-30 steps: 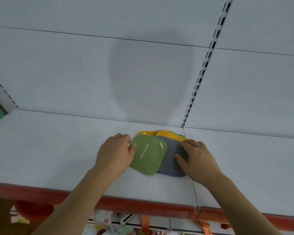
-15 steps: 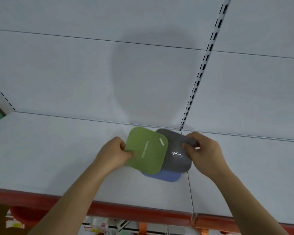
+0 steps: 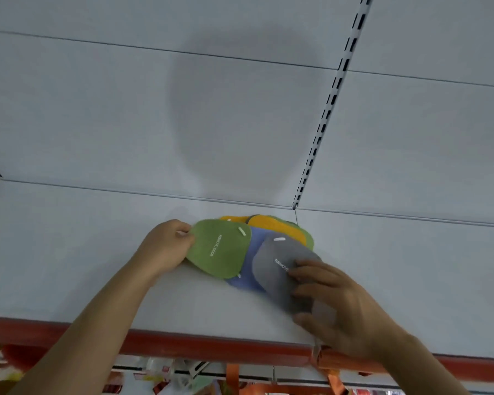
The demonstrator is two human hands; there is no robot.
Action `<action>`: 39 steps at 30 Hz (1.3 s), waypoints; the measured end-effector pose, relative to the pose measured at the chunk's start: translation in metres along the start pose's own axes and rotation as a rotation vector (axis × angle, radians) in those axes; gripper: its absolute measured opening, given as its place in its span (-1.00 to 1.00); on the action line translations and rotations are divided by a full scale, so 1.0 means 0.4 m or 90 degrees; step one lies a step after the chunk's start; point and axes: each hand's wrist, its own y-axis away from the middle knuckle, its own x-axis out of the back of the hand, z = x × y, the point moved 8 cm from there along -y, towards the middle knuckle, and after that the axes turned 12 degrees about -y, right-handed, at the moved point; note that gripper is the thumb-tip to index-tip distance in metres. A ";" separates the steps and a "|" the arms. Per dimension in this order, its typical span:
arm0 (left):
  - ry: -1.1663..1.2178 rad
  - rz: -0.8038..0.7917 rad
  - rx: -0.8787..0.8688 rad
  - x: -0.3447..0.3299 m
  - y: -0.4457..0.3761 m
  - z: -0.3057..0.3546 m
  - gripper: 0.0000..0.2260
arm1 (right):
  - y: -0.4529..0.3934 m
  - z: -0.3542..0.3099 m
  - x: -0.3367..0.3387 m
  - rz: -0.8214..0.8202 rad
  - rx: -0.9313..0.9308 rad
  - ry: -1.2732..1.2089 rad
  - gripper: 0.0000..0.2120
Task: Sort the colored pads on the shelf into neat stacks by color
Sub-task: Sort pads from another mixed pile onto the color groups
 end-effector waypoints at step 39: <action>0.192 -0.274 -0.334 -0.171 0.158 0.334 -0.70 | 0.282 0.032 0.238 0.460 -0.578 -0.293 -0.81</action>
